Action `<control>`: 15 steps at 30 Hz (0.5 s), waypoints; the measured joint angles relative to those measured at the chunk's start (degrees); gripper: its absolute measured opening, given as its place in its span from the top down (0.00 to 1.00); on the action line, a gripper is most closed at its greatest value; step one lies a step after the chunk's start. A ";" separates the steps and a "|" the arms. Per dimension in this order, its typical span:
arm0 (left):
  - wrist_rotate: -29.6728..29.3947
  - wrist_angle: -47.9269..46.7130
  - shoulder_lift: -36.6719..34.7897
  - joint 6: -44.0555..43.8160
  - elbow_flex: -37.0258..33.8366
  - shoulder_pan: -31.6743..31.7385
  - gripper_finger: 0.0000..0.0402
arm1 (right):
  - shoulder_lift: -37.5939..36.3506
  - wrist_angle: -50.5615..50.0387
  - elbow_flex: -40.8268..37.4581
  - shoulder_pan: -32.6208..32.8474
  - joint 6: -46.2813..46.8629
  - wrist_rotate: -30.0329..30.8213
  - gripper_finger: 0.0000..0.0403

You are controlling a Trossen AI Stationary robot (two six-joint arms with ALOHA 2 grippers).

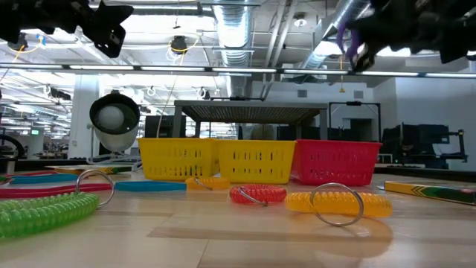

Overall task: Pick & Place Office Desk Supplies
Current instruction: Put the purple spring keychain into the red basket

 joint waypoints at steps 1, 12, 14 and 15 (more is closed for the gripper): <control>0.00 0.12 -0.11 0.02 -0.02 0.00 0.56 | 0.76 -1.31 0.00 -0.97 0.83 0.26 1.00; -0.02 -0.01 -0.08 0.15 -0.09 0.00 0.56 | 16.11 4.06 -0.01 -3.97 3.35 0.81 1.00; -0.02 0.00 -0.08 0.17 -0.09 0.00 0.56 | 18.60 5.47 -0.01 -3.96 3.90 0.85 1.00; -0.02 0.00 -0.08 0.19 -0.09 0.00 0.56 | 19.91 6.30 0.01 -3.95 4.40 0.85 1.00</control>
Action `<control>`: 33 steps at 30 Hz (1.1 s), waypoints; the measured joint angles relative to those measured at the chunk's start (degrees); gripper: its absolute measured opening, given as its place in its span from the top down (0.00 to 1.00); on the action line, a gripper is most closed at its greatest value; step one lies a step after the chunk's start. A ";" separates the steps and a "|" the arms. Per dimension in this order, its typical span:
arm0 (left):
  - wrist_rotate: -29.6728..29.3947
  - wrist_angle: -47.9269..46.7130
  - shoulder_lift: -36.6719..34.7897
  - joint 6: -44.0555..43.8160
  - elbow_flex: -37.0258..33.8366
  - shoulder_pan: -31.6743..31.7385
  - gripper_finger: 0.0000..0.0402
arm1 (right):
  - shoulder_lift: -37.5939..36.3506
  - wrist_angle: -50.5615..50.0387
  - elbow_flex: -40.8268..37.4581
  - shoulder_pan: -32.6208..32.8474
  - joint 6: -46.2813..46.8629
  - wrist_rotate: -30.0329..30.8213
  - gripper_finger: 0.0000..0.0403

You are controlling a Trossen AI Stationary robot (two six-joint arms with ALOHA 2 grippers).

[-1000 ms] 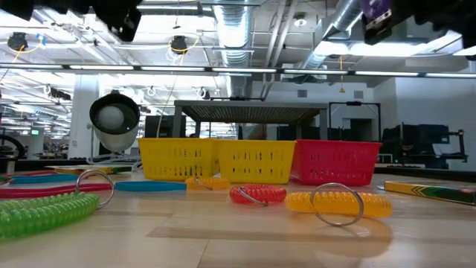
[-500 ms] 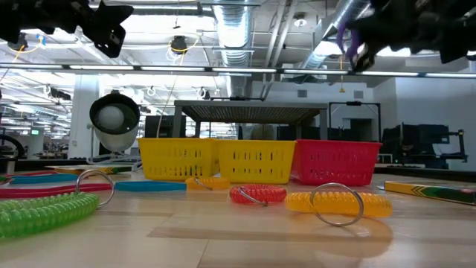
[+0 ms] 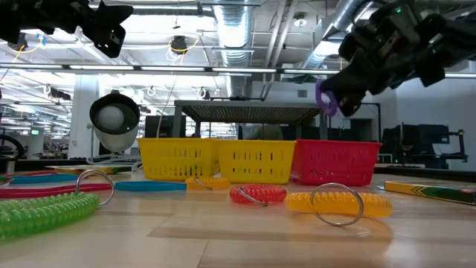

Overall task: Pick & Place Office Desk Supplies
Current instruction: Put the purple spring keychain into the red basket

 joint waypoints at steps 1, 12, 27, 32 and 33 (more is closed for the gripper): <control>0.00 0.00 0.00 0.01 0.00 0.00 0.56 | 1.17 0.42 0.02 0.00 0.41 0.02 1.00; -0.92 0.00 0.02 0.03 0.00 0.04 0.56 | 10.63 2.60 1.46 1.03 3.25 1.18 1.00; -1.07 -0.47 0.04 1.10 0.00 0.04 0.56 | 16.82 -10.92 8.93 4.86 2.63 6.97 1.00; -1.09 -0.66 0.08 1.12 0.00 0.04 0.56 | 16.70 -15.87 11.18 5.80 2.64 9.06 1.00; -1.09 -0.79 0.09 1.12 0.00 0.04 0.56 | 16.71 -17.76 11.69 6.05 2.64 9.84 1.00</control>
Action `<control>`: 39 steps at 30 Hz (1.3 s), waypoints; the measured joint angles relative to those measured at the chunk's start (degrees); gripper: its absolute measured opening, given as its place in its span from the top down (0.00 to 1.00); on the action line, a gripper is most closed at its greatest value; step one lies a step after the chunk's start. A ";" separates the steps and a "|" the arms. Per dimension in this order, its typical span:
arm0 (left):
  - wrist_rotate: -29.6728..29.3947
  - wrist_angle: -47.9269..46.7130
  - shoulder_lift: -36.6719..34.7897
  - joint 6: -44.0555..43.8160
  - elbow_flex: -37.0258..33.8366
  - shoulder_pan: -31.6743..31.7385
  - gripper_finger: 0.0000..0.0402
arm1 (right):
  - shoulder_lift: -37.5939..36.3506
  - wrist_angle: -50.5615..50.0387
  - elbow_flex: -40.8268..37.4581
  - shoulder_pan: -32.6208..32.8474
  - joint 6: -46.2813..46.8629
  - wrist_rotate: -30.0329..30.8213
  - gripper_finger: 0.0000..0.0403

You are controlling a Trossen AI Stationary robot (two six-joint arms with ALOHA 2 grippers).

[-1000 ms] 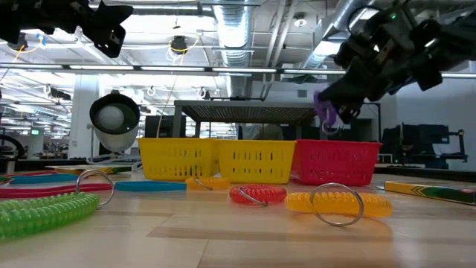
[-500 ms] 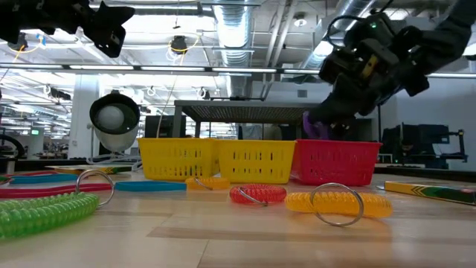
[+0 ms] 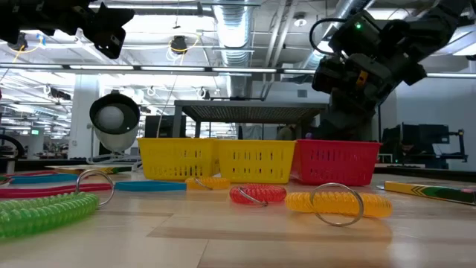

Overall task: Pick & Place Office Desk Supplies
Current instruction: Put the purple spring keychain into the red basket, then put the red rubber band into the left yellow basket

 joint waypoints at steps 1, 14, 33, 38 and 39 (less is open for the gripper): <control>0.00 -0.15 0.00 0.00 0.00 0.00 0.56 | 0.19 -1.68 0.59 0.18 0.00 0.54 1.00; 0.00 -0.59 0.00 -0.01 0.00 0.00 0.56 | 1.72 -6.70 3.37 1.56 0.17 2.50 0.98; 0.00 -0.98 0.00 -0.02 0.00 0.00 0.56 | 1.72 -6.95 3.37 1.56 2.58 1.56 0.71; 0.00 -0.98 0.00 -0.02 0.00 0.02 0.56 | 1.48 -5.99 3.37 1.55 2.34 1.54 0.63; 0.00 -0.97 0.00 -0.04 0.00 0.00 0.56 | 1.48 -5.15 3.37 1.53 2.32 1.54 0.61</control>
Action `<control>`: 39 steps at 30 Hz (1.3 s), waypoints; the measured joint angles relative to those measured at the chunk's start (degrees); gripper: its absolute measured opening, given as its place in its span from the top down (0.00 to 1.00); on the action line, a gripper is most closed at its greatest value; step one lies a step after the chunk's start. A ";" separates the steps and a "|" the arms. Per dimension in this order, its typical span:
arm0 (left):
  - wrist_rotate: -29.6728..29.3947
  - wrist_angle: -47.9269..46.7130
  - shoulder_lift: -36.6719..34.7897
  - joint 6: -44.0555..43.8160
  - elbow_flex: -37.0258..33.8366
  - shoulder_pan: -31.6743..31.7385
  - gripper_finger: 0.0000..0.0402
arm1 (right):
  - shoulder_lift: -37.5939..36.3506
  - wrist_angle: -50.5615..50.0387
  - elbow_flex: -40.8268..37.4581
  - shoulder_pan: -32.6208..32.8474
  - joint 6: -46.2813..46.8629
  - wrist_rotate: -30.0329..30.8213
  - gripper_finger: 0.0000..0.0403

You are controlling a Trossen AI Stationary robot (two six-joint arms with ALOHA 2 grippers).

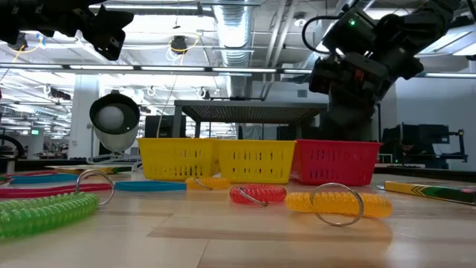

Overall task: Pick & Place Office Desk Supplies
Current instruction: Put the red rubber band into the left yellow basket

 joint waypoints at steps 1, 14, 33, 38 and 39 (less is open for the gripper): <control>0.00 -0.01 0.00 0.01 0.00 0.02 0.56 | 0.00 0.81 0.00 0.00 -0.02 0.00 0.60; 0.00 0.00 0.00 -0.16 0.00 0.01 0.56 | -5.75 13.09 -0.02 3.40 -4.57 -1.72 0.57; -0.49 1.73 0.00 -0.18 0.00 0.00 0.56 | -30.99 -13.55 -0.02 27.79 13.50 12.82 0.58; -3.06 5.35 -0.02 -0.18 0.00 0.00 0.56 | -33.29 -18.07 -0.01 36.91 22.39 19.07 0.58; -3.60 5.92 -0.02 -0.18 0.00 0.00 0.56 | -33.29 -19.21 0.14 38.51 23.91 19.77 0.58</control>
